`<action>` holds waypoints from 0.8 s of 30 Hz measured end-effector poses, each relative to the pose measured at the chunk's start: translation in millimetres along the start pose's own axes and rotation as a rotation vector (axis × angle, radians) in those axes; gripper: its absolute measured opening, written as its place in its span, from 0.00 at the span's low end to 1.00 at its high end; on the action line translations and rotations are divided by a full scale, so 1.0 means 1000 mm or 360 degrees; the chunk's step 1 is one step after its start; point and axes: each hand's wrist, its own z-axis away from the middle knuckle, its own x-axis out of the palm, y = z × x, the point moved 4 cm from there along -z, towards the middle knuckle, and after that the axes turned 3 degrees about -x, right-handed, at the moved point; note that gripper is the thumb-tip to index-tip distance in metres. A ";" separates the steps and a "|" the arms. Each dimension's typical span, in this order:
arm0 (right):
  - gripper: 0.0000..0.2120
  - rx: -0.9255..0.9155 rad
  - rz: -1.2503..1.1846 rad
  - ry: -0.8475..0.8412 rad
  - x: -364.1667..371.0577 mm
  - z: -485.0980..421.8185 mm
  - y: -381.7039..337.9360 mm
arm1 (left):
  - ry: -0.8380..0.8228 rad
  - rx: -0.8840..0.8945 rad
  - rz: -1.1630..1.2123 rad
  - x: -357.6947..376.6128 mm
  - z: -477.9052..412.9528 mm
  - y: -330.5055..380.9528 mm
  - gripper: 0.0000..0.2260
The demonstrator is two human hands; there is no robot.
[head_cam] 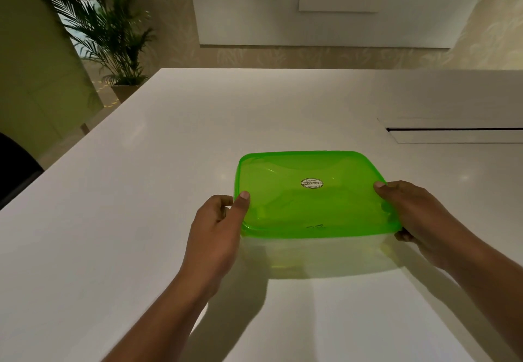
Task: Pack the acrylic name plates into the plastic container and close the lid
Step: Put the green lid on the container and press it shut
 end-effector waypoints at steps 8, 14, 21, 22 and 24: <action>0.16 0.0113 -0.0072 -0.0035 0.003 0.005 0.003 | -0.0058 0.0060 0.0047 -0.001 -0.005 0.006 0.15; 0.15 0.0172 -0.0109 -0.0040 0.004 0.005 0.001 | -0.0072 0.0037 0.0048 -0.002 -0.007 0.005 0.13; 0.19 0.0136 -0.0091 -0.0062 0.003 0.006 0.001 | -0.0201 0.0024 0.0220 -0.001 -0.001 0.005 0.09; 0.19 0.0133 -0.0094 -0.0079 0.004 0.007 0.001 | -0.0270 0.0009 0.0267 -0.002 0.000 0.005 0.09; 0.18 0.0139 -0.0087 -0.0106 0.005 0.009 0.001 | -0.0383 -0.0011 0.0343 -0.003 0.002 0.004 0.09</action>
